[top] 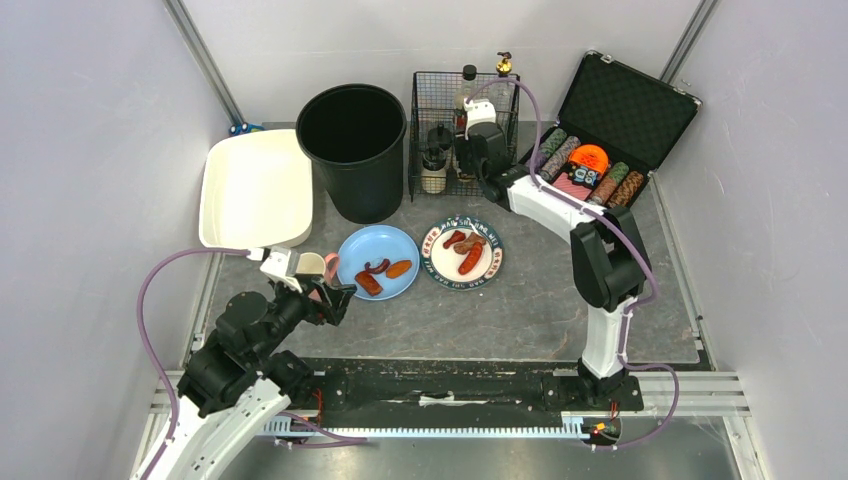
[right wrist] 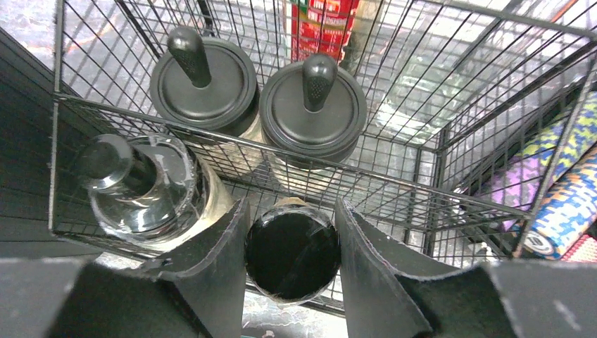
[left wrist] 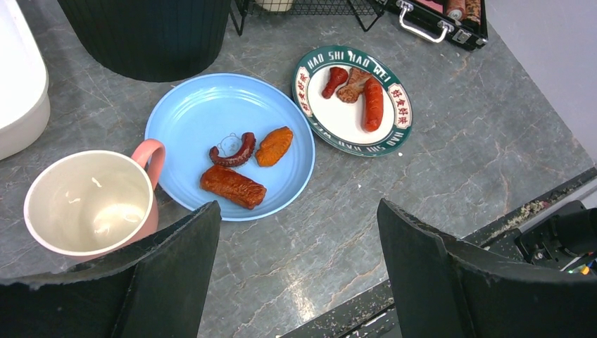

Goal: Clear the kitchen counter

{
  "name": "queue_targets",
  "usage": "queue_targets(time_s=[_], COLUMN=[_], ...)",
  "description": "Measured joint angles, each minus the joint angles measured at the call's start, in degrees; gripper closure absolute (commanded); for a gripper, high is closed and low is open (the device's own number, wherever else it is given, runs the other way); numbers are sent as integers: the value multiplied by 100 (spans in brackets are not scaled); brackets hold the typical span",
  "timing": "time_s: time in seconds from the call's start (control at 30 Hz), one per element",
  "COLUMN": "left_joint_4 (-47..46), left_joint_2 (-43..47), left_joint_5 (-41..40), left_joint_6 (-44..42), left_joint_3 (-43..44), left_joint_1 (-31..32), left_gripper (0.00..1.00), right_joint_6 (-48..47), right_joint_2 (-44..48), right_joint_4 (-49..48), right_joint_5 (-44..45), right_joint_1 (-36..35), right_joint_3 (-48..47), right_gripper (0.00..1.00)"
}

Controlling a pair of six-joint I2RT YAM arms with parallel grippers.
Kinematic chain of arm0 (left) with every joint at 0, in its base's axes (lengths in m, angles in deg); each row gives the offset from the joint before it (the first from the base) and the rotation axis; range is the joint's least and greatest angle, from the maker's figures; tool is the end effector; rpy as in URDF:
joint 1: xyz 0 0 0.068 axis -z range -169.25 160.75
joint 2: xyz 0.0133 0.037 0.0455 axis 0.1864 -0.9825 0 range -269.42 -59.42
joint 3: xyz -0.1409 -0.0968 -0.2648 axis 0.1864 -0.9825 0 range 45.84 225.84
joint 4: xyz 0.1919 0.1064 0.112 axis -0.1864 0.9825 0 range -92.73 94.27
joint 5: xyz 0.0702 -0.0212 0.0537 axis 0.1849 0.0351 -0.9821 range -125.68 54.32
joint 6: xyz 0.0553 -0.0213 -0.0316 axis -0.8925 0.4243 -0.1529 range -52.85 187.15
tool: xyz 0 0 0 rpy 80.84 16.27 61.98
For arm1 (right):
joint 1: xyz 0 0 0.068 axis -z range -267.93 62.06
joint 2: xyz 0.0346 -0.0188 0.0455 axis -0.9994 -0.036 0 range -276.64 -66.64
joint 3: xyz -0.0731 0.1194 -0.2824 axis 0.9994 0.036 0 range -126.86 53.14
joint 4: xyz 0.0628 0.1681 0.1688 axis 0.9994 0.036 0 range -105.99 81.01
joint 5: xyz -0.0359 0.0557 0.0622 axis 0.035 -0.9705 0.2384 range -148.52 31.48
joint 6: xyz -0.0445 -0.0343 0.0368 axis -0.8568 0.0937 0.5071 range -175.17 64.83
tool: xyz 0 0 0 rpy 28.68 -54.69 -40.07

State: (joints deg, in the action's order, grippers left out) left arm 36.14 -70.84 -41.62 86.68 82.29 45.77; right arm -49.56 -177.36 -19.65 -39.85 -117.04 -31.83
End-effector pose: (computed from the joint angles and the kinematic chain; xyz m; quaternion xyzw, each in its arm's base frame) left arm 0.0228 -0.0093 0.2951 0.0744 0.7832 -0.2461 0.5662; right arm 0.4247 0.2169 0.3089 -0.0779 0.8198 0.0359 0.5662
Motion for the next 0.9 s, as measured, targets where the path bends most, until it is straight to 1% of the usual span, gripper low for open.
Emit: queue_targets(time_s=[0.17,0.2,0.23,0.33,0.4,0.47,0.53,0.63,0.8,0.9], left_joint_4=[0,0,0,0,0,0,0,0,0,2], left_joint_2=[-42,-50,-61,-70,-70,-79,-96,-120,-125,-125], left_joint_5=[-2,-2,-2,-7,-15,-22,-37,-61,-114,-131], left_joint_6=[0,-2,0,0,0,0,0,0,0,0], left_joint_3=[-2,-2,-2,-2,-2,-2,-2,-4,-4,-4], left_joint_1=[0,0,0,0,0,0,0,0,0,-2], left_gripper=[12,12,12,12,12,12,12,12,12,12], right_joint_6=[133,149,173,210,225,240,297,291,295,293], right_joint_2=[-284,-317,-350,-411,-474,-529,-549,-549,-525,-356], right_joint_4=[57,74,90,140,179,214,232,247,289,284], right_joint_5=[-116,-127,-133,-155,-175,-195,-284,-332,-376,-363], right_joint_1=[98,114,131,160,177,190,186,136,136,168], right_joint_3=[-90,-98,-107,-146,-260,-356,-404,-426,-424,-339], right_gripper=[91,87,80,65,49,35,27,22,20,18])
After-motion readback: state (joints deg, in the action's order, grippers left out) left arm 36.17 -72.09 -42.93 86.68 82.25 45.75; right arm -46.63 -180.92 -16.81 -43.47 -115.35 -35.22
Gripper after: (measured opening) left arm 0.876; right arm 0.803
